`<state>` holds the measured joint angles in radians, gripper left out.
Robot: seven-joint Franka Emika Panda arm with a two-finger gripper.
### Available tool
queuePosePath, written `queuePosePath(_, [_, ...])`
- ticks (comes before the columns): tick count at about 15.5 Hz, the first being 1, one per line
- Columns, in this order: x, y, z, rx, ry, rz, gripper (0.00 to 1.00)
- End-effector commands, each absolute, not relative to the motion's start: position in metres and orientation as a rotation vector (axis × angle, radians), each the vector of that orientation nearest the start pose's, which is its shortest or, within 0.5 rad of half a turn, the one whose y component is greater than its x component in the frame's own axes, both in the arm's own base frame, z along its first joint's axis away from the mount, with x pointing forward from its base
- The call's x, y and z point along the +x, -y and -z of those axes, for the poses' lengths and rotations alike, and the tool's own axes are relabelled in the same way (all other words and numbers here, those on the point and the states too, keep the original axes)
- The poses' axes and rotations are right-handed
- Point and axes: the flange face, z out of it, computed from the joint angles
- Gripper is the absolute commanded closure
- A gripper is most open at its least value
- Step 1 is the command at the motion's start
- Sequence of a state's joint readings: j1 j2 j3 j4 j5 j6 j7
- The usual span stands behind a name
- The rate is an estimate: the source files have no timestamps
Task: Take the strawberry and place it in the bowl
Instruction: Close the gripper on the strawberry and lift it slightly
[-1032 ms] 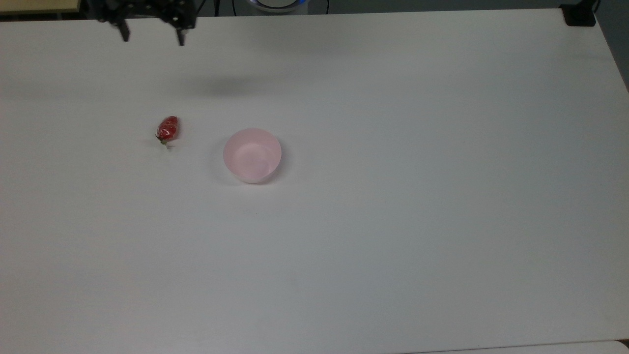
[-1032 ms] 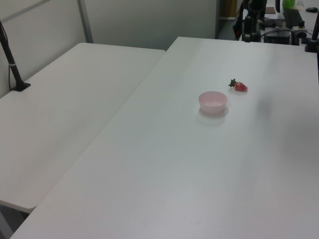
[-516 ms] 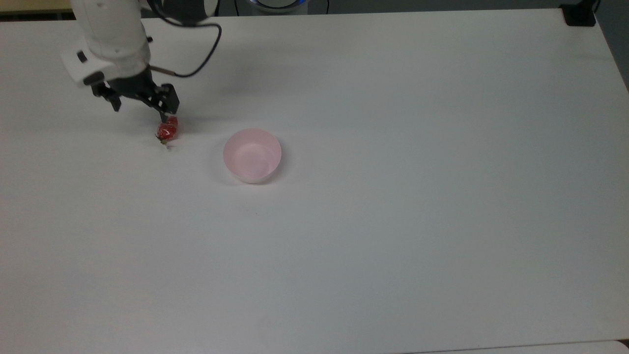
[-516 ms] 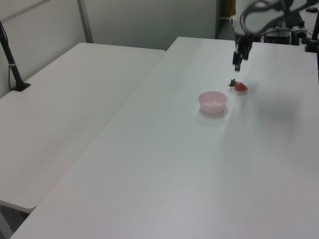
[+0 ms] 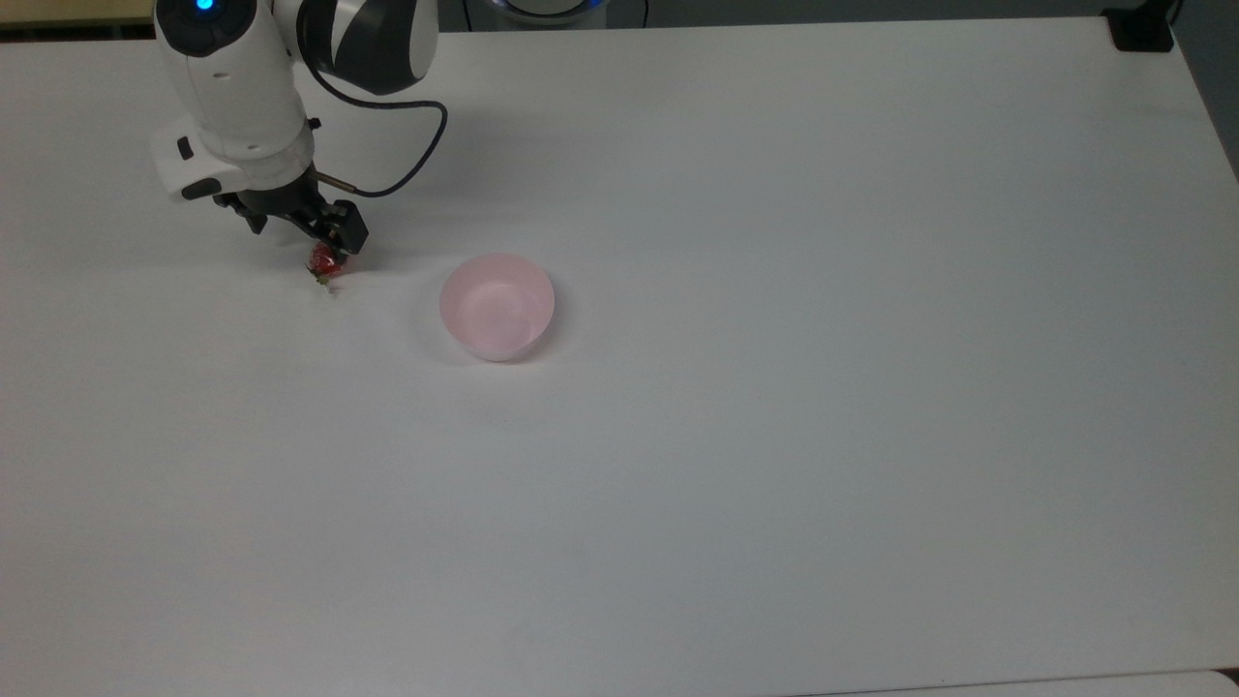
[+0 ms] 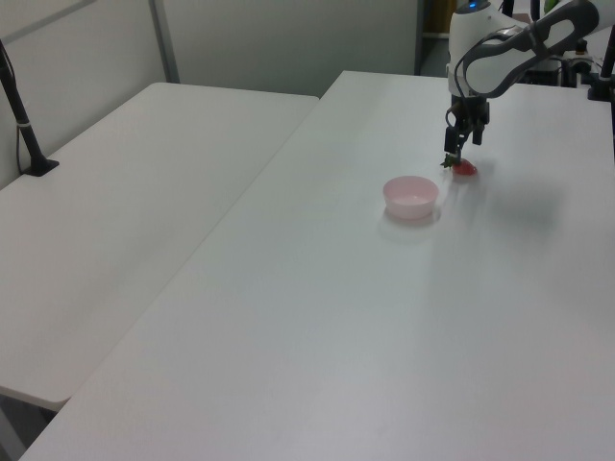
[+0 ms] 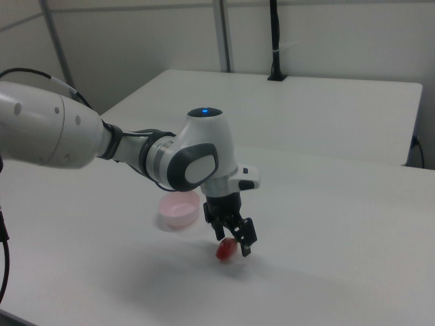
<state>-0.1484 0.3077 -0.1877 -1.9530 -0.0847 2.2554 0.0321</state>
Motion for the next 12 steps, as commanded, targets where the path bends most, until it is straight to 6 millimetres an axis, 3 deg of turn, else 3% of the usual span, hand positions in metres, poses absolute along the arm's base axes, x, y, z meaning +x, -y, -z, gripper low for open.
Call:
queuePosePath(1, [0.575, 0.191, -0.307, -3.167, -0.559, -0.064, 0.0])
queuePosePath(3, [0.576, 0.189, -0.305, -3.164, -0.556, -0.071, 0.04])
queuePosePath(6, [0.577, 0.185, -0.306, -3.141, -0.568, -0.06, 0.39])
queuePosePath(8, [0.579, 0.181, -0.305, -3.138, -0.56, -0.052, 0.51])
queuePosePath(12, [0.584, 0.175, -0.312, -3.139, -0.541, -0.04, 0.59])
